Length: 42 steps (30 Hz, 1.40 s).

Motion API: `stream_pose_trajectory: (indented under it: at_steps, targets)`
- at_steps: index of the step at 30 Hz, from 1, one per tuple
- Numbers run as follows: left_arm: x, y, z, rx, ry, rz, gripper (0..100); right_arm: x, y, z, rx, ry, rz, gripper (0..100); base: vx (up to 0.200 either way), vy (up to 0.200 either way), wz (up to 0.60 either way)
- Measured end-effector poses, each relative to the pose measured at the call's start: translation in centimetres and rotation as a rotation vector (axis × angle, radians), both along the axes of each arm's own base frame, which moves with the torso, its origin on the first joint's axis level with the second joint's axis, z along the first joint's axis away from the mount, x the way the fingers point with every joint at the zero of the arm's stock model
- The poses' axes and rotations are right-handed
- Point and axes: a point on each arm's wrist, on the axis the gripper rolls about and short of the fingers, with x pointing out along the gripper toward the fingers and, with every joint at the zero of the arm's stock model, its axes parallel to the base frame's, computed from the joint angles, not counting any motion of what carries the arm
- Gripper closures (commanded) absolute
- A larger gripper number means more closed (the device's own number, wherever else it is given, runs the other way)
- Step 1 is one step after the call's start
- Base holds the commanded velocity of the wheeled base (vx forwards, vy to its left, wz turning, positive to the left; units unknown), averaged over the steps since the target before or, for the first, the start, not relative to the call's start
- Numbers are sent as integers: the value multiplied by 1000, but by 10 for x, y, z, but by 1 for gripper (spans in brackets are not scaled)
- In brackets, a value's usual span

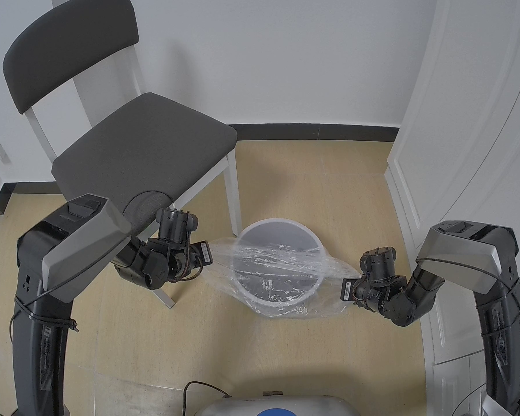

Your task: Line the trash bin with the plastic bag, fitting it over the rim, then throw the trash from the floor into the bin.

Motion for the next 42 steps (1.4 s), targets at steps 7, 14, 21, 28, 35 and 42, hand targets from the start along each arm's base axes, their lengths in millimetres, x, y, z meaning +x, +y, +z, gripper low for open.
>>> stream_pose_trajectory:
  at_steps: [7, 14, 21, 28, 35, 42]
  targets:
    - [-12, -8, 8, -4, 6, -30, 100, -19, 16, 18, 10, -35, 57, 100, 0, 0, 0]
    - [-21, -15, 16, -13, -31, -54, 100, -28, 18, 27, -13, -41, 92, 0, 0, 0, 0]
    - [-23, -17, 17, -14, -36, -60, 100, -28, 9, 35, 36, -33, 131, 0, 0, 0, 0]
    - [-23, -17, 17, -14, -36, -60, 100, -30, -14, 39, 232, 45, 303, 0, 0, 0, 0]
    - [-25, -16, 15, -39, -16, -88, 0, -34, -57, 42, 389, 88, 374, 0, 0, 0, 0]
    - [-27, -14, 13, -68, 4, -103, 0, -42, -89, 46, 434, 78, 426, 0, 0, 0, 0]
